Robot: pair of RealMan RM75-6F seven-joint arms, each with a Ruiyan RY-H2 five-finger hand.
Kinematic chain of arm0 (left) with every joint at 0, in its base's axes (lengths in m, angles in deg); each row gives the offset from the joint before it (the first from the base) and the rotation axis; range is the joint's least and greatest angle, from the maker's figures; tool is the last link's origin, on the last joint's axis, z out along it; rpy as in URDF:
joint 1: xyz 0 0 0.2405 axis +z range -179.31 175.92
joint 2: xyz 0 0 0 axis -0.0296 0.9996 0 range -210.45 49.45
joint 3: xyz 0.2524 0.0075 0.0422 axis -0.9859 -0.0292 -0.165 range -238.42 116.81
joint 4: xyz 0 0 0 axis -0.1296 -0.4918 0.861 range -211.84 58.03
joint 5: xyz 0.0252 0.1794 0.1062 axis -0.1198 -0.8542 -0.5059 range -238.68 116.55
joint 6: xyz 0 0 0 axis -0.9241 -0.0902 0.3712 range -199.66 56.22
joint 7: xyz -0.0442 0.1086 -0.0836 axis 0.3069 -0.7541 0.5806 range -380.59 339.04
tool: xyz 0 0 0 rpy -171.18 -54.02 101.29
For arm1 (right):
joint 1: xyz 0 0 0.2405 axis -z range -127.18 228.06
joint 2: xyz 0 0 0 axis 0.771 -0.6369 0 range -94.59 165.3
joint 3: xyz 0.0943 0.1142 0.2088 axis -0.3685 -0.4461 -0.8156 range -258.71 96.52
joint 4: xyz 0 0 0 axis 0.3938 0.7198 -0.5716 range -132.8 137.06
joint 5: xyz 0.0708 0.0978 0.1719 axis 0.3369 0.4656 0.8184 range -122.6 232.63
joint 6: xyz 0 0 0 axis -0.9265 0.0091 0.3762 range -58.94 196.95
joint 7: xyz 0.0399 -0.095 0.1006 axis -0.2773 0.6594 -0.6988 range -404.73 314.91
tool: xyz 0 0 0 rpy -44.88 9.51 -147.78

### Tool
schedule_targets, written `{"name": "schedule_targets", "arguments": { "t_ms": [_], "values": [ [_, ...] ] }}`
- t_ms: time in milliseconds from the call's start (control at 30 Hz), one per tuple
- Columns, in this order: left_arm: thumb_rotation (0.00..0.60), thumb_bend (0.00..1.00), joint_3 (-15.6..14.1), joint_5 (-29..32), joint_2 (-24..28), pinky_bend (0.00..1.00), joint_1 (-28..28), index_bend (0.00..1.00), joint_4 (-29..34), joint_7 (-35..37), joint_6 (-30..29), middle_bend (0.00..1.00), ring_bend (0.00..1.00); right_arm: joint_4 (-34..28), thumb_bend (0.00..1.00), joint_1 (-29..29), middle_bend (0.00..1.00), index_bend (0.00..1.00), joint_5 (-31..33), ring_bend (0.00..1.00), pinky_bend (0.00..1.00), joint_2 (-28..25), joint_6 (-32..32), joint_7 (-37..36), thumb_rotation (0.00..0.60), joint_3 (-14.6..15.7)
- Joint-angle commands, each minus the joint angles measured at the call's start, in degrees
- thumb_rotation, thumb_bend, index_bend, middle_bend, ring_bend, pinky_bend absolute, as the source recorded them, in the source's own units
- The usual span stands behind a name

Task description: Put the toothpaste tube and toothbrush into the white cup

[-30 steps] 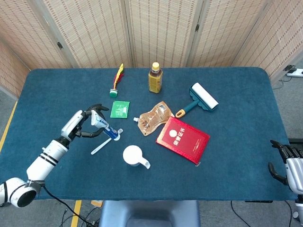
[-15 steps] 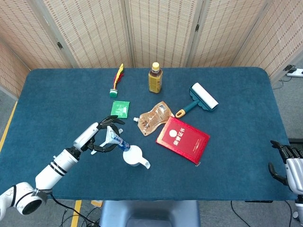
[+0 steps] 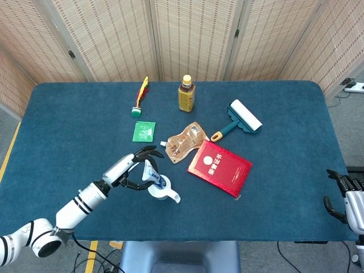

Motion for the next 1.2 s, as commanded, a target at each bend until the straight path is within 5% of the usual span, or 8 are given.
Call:
{"name": "schedule_targets", "arguments": {
  "t_ms": [33,667,1000,1200],
  "values": [
    [0.600,0.38,-1.0,0.1,-1.2,0.14,-0.8,0.68,-0.7,-1.8,0.5,0.26,0.09,0.1,0.34,0.0,0.30,0.17,0.0,0.25,0.25,0.0,0.0,-0.1,0.600,0.0],
    [0.600,0.38,-4.5,2.1,-9.4,0.14,-2.4,0.65,-9.0,-18.3,-1.0,0.26,0.09,0.8,0.34,0.3,0.30,0.17,0.3,0.25,0.25,0.3,0.0,-0.8,0.600,0.0],
    [0.600,0.38,-6.1,2.7,-7.3,0.14,-2.6,0.24,-7.3,-20.4,0.1,0.21,0.08,0.9,0.34,0.2,0.30,0.17,0.2,0.25,0.25,0.5,0.0,-0.8,0.600,0.0],
    [0.600,0.38,-6.8,2.6,-5.6,0.14,-2.3,0.14,-5.9,-20.4,-0.2,0.17,0.06,1.1,0.34,0.2,0.30,0.17,0.2,0.25,0.25,0.6,0.0,-0.9,0.600,-0.1]
  ]
}}
